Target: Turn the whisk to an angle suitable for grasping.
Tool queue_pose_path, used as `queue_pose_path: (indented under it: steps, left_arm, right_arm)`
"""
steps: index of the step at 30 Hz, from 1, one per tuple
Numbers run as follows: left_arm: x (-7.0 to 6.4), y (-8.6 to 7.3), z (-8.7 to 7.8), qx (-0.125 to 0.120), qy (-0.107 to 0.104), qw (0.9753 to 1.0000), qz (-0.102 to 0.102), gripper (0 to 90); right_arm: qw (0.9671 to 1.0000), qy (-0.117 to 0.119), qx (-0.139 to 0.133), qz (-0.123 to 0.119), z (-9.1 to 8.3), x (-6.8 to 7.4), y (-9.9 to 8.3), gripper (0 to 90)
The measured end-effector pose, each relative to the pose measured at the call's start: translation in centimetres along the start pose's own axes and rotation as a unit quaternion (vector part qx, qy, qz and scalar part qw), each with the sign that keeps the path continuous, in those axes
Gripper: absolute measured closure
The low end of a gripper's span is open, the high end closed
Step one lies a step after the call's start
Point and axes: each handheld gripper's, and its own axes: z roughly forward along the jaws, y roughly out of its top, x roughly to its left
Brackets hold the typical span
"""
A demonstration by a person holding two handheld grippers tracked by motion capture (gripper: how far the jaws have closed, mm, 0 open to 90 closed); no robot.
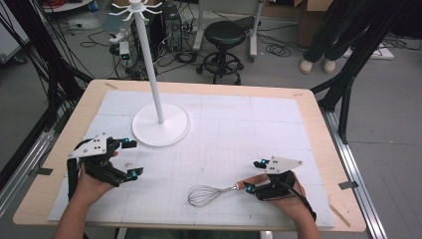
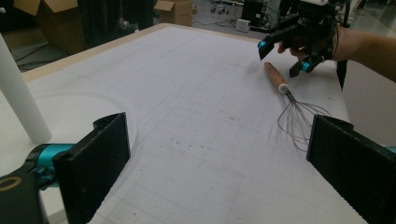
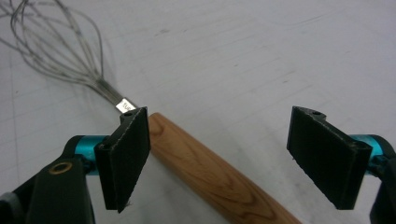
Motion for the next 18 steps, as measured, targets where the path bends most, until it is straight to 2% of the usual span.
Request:
queue_pose_path:
  steps: [1,2,3,4,5,7,8,11,12,13,16,18]
  left_arm:
    - [0.0,0.0,0.0,-0.001,0.000,1.0000,-0.001,6.7]
    - [0.0,0.0,0.0,-0.002,-0.001,1.0000,-0.001,6.7]
    - [0.0,0.0,0.0,-0.002,-0.001,1.0000,-0.001,6.7]
    - [0.1,0.0,0.0,-0.001,-0.001,1.0000,-0.001,6.7]
    - [0.1,0.0,0.0,-0.001,-0.001,1.0000,-0.001,6.7]
    - [0.1,0.0,0.0,-0.001,-0.001,1.0000,-0.001,6.7]
    - [0.0,0.0,0.0,-0.002,0.000,1.0000,-0.001,6.7]
    - [0.1,0.0,-0.1,-0.003,0.001,1.0000,-0.002,6.7]
    - [0.1,0.0,-0.1,-0.003,0.001,1.0000,-0.002,6.7]
    - [0.1,0.0,-0.2,-0.003,0.003,1.0000,-0.002,6.7]
    - [0.1,0.1,-0.5,-0.009,0.004,0.9999,-0.002,6.7]
    - [0.1,0.1,-0.5,-0.010,0.005,0.9999,-0.002,6.7]
  right_arm:
    - [1.0000,0.000,0.000,0.000,0.0,0.0,0.0,20.6]
    - [0.9996,0.007,0.024,-0.013,0.7,0.4,0.1,20.6]
    - [0.9996,0.007,0.024,-0.013,0.7,0.4,0.1,20.6]
    - [0.9982,0.012,0.053,-0.026,1.4,0.6,0.1,20.5]
    - [0.9971,0.019,0.067,-0.031,1.8,0.7,0.0,21.0]
    - [0.9967,0.024,0.073,-0.027,2.0,0.8,0.0,23.9]
    - [0.9957,0.048,0.077,-0.022,1.8,0.7,0.1,35.0]
    - [0.9934,0.058,0.090,-0.040,1.8,0.9,0.6,43.6]
    - [0.9934,0.058,0.090,-0.040,1.8,0.9,0.6,43.6]
    - [0.9911,0.065,0.101,-0.056,1.8,1.0,1.1,50.5]
    - [0.9891,0.073,0.109,-0.067,1.9,1.3,1.5,54.6]
    - [0.9885,0.082,0.112,-0.060,1.8,1.4,1.6,53.0]
